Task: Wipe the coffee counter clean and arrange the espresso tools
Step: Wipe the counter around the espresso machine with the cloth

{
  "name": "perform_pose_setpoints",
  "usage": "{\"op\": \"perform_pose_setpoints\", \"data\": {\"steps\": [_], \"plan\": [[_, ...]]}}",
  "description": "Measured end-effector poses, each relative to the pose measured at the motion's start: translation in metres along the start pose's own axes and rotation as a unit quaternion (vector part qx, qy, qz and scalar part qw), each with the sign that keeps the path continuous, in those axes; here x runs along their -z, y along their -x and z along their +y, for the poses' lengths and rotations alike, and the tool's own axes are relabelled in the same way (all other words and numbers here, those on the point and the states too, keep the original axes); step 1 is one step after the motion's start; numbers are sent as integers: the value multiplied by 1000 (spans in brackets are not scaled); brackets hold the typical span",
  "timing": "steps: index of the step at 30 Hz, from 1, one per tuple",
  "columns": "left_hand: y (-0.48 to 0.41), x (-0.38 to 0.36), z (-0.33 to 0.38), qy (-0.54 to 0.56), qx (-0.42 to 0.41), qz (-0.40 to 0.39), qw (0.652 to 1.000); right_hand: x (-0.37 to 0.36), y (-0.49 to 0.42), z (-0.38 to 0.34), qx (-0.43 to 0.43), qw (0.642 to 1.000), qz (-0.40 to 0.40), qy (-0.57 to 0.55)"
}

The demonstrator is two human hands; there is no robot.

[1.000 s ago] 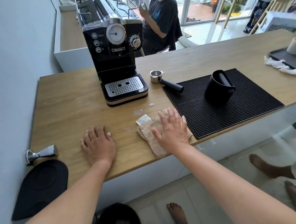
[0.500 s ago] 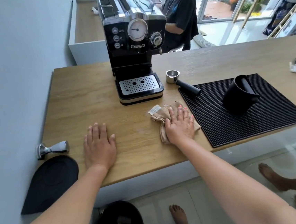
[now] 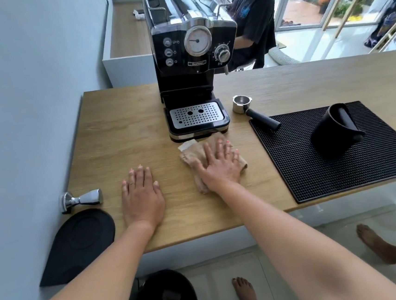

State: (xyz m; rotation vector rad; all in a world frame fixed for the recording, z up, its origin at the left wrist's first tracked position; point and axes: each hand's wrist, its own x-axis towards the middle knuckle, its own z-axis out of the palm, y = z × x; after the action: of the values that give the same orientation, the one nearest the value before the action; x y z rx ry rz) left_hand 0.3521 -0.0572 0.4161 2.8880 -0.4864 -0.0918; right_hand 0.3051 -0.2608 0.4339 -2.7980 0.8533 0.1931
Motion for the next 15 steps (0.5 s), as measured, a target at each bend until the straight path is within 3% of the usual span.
{"op": "perform_pose_setpoints", "data": {"steps": [6,10,13,15], "plan": [[0,6,-1,35,11,17,999,-10,39,-44,133,991,-25,2],[2,8,-2,61,10,20,998,-16,77,-18,212,977,-34,-15],[3,7,-3,58,8,20,998,-13,95,32,210,977,-22,-10],[3,6,-3,42,4,16,999,-6,90,67,158,987,-6,0]]}}
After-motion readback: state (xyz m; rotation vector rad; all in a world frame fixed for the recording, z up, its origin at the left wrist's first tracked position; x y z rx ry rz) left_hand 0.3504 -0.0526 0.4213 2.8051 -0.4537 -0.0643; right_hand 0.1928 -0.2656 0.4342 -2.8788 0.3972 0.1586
